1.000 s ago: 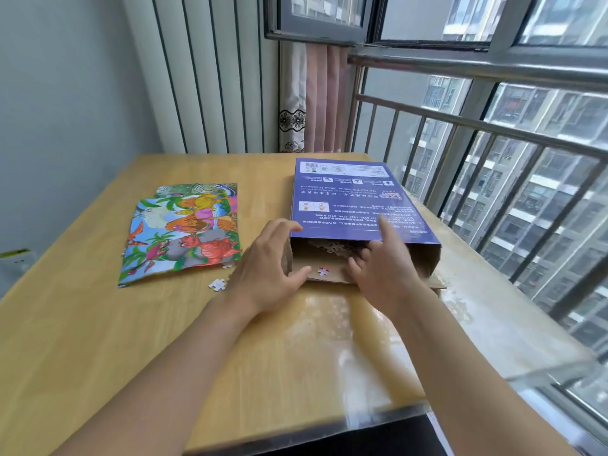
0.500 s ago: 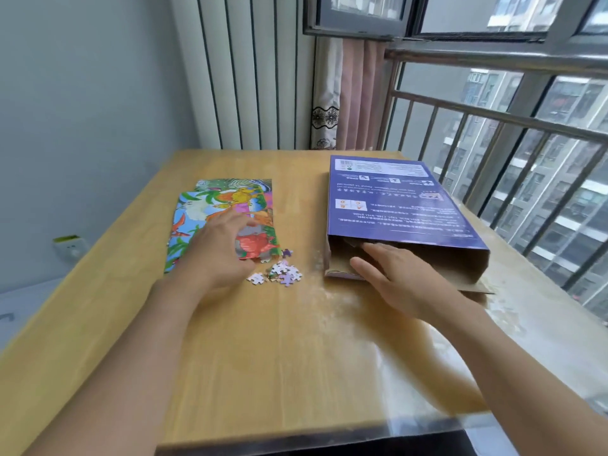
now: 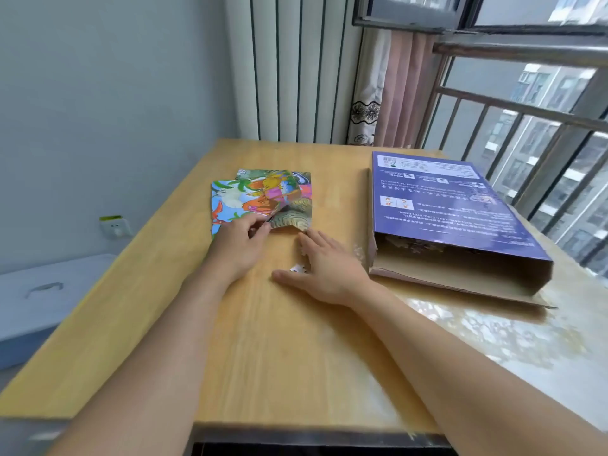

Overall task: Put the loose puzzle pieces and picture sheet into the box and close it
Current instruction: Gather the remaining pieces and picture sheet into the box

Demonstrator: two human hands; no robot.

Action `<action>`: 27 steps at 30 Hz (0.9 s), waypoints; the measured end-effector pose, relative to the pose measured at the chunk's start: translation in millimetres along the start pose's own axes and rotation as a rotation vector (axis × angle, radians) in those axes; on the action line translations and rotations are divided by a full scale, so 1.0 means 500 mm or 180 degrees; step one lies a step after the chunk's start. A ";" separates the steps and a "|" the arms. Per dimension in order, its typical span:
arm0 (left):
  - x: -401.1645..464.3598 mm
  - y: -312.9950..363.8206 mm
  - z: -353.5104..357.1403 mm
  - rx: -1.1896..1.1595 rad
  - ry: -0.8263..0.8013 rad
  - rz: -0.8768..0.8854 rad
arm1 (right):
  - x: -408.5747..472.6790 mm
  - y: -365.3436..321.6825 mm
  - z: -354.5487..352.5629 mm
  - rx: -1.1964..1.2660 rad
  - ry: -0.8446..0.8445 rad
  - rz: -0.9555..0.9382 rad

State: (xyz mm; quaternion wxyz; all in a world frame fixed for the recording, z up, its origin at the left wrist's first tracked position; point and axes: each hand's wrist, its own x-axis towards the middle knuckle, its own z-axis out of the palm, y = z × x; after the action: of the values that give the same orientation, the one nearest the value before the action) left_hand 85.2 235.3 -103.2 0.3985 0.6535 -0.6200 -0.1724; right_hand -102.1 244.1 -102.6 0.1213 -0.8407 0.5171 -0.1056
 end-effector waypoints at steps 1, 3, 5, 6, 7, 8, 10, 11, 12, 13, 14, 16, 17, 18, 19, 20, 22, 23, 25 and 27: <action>-0.001 -0.001 0.000 -0.0026 -0.0018 0.0027 | -0.005 0.001 0.001 0.0016 0.0022 -0.0096; -0.007 0.003 -0.002 0.0084 -0.0133 0.0113 | -0.017 0.008 0.002 0.0068 0.0150 -0.0332; -0.011 0.003 -0.004 0.0304 -0.0264 0.0177 | -0.032 0.015 -0.002 0.0227 0.0138 -0.0483; -0.014 0.005 -0.005 0.0383 -0.0298 0.0196 | -0.040 0.019 -0.008 0.0345 0.0079 -0.0534; -0.016 0.008 -0.006 0.0427 -0.0295 0.0233 | -0.045 0.026 -0.014 0.0427 0.0027 -0.0600; -0.021 0.015 -0.008 0.0451 -0.0256 0.0327 | -0.050 0.033 -0.023 0.0428 -0.0027 -0.0659; -0.031 0.038 -0.009 0.0354 -0.0250 0.0614 | -0.057 0.050 -0.050 0.0339 -0.0193 -0.0695; -0.037 0.052 -0.007 0.0241 -0.0389 0.0745 | -0.064 0.058 -0.068 0.0313 -0.0297 -0.0627; -0.047 0.065 -0.005 0.0174 -0.0633 0.0815 | -0.068 0.064 -0.086 0.0262 -0.0401 -0.0528; -0.056 0.073 -0.005 0.0188 -0.0931 0.0835 | -0.067 0.065 -0.099 0.0180 -0.0503 -0.0427; -0.064 0.081 -0.001 0.0291 -0.1228 0.0822 | -0.065 0.069 -0.107 0.0068 -0.0615 -0.0325; -0.073 0.090 0.006 0.0602 -0.1543 0.0707 | -0.058 0.065 -0.111 -0.0096 -0.0848 -0.0243; -0.075 0.093 0.008 0.0656 -0.1526 0.0611 | -0.056 0.060 -0.110 -0.0165 -0.0902 -0.0271; -0.078 0.097 0.009 0.0649 -0.1465 0.0514 | -0.056 0.057 -0.107 -0.0196 -0.0882 -0.0311; -0.081 0.101 0.008 0.0617 -0.1419 0.0444 | -0.057 0.054 -0.106 -0.0179 -0.0799 -0.0344; -0.084 0.101 0.007 0.0562 -0.1418 0.0402 | -0.059 0.052 -0.107 -0.0131 -0.0707 -0.0350; -0.094 0.097 0.004 0.0298 -0.1513 0.0333 | -0.068 0.051 -0.112 0.0027 -0.0604 -0.0350; -0.097 0.091 -0.002 0.0119 -0.1563 0.0271 | -0.071 0.052 -0.114 0.0065 -0.0600 -0.0353; -0.101 0.080 -0.020 -0.0137 -0.1627 0.0107 | -0.076 0.058 -0.120 0.0098 -0.0689 -0.0340; -0.098 0.075 -0.031 -0.0046 -0.1550 0.0031 | -0.076 0.063 -0.126 0.0024 -0.0787 -0.0305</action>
State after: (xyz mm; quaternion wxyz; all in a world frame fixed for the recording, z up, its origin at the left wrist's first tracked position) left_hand 62.7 289.7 -79.4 0.2428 0.5869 -0.6997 -0.3273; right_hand -164.8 258.5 -54.8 0.1821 -0.8706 0.4570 -0.0088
